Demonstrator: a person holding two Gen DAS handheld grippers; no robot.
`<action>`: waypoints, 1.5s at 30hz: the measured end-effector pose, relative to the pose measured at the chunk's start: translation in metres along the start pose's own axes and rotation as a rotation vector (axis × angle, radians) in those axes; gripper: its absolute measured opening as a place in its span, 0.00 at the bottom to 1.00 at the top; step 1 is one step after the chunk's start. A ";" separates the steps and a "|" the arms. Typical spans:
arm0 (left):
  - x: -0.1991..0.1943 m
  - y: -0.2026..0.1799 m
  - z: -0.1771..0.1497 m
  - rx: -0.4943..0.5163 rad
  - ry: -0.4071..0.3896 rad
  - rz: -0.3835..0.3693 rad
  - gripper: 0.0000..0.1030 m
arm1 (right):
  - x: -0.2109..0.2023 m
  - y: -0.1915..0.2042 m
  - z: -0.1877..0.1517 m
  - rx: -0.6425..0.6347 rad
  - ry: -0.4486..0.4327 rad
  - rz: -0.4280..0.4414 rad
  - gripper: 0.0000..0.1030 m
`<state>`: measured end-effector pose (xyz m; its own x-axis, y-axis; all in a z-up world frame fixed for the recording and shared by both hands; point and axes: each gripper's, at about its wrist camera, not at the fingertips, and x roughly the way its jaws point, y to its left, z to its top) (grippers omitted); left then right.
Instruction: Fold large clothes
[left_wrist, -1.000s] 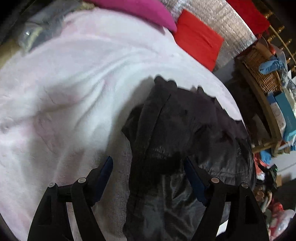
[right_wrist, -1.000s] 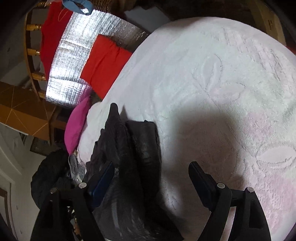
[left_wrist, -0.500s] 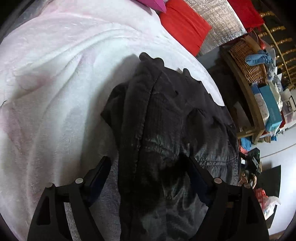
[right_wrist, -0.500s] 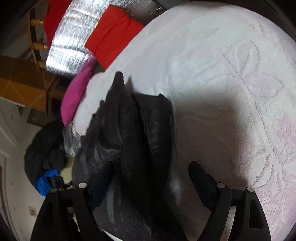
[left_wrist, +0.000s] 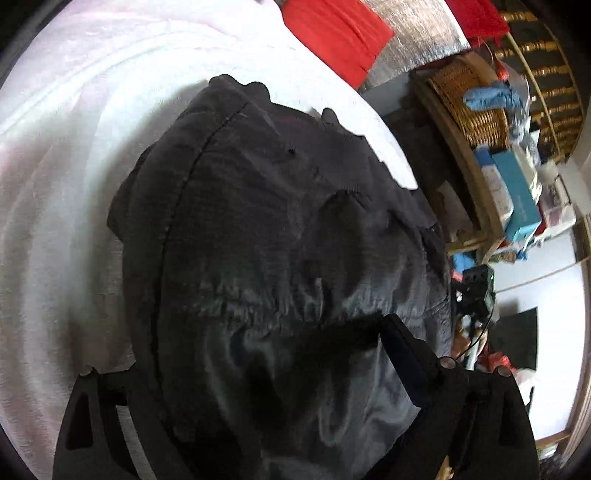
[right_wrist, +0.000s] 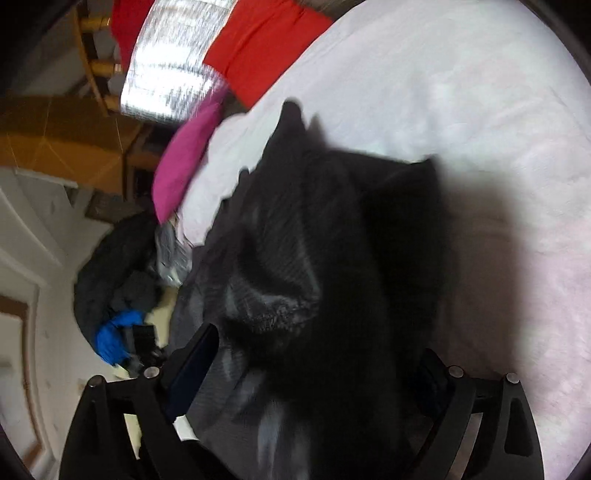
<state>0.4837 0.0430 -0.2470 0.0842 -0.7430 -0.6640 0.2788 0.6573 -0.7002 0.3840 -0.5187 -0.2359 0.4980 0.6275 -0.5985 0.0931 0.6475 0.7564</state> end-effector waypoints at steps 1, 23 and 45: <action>0.000 0.000 0.001 -0.014 -0.008 -0.017 0.90 | 0.004 0.004 0.000 -0.004 0.000 0.004 0.92; -0.019 -0.016 0.010 0.004 -0.173 0.082 0.49 | -0.012 0.037 0.000 -0.080 -0.212 -0.093 0.40; -0.087 -0.120 -0.095 0.204 -0.514 0.816 0.79 | -0.111 0.060 -0.081 -0.035 -0.480 -0.306 0.71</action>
<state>0.3522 0.0407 -0.1295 0.7160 -0.0671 -0.6949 0.1057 0.9943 0.0129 0.2648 -0.5146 -0.1457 0.7899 0.1478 -0.5952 0.2696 0.7880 0.5535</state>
